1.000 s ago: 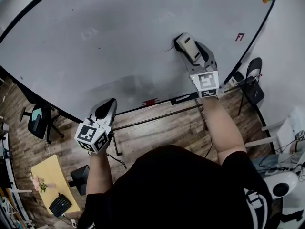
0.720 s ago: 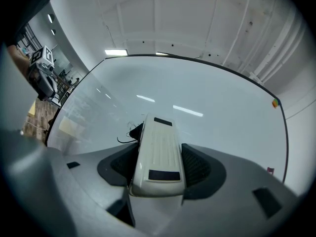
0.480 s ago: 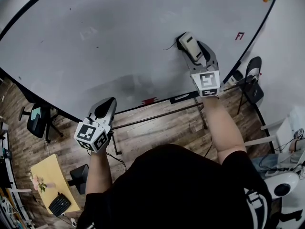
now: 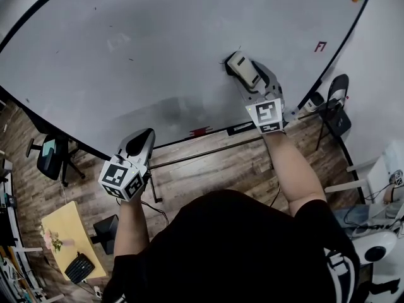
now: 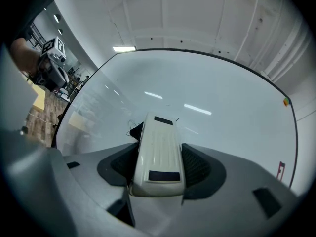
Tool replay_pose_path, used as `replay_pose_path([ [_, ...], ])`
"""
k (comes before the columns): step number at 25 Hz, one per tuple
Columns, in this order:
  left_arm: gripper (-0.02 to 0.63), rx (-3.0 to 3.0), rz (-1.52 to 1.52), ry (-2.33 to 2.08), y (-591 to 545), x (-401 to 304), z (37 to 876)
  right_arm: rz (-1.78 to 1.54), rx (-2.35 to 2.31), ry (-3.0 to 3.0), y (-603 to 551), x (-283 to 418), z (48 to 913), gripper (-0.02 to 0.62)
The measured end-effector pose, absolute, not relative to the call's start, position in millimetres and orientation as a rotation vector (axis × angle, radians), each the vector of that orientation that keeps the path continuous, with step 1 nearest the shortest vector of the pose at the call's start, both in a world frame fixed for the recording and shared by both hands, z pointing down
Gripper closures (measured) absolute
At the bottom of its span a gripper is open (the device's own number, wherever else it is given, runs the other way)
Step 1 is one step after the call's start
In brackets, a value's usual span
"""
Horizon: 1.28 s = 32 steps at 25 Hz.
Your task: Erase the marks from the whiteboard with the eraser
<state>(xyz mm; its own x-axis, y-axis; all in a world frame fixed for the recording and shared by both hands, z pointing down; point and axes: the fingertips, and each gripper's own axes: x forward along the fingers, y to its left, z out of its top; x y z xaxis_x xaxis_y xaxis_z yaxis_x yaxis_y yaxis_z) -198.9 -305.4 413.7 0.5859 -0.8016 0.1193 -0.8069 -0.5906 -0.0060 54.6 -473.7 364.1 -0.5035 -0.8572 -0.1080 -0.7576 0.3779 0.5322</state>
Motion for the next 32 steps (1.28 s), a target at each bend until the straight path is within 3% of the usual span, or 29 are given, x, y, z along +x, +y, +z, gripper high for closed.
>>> replay_pose_path([
  [19, 0.594, 2.705, 0.186, -1.445, -294.0, -222.0, 420.1, -0.762, 1.292, -2.467, -466.3, -1.7, 416.4, 0.336],
  [32, 0.594, 2.709, 0.167, -1.436, -294.9, -218.4, 421.6, -0.861, 1.332, -2.310, -472.7, 24.6, 408.8, 0.336],
])
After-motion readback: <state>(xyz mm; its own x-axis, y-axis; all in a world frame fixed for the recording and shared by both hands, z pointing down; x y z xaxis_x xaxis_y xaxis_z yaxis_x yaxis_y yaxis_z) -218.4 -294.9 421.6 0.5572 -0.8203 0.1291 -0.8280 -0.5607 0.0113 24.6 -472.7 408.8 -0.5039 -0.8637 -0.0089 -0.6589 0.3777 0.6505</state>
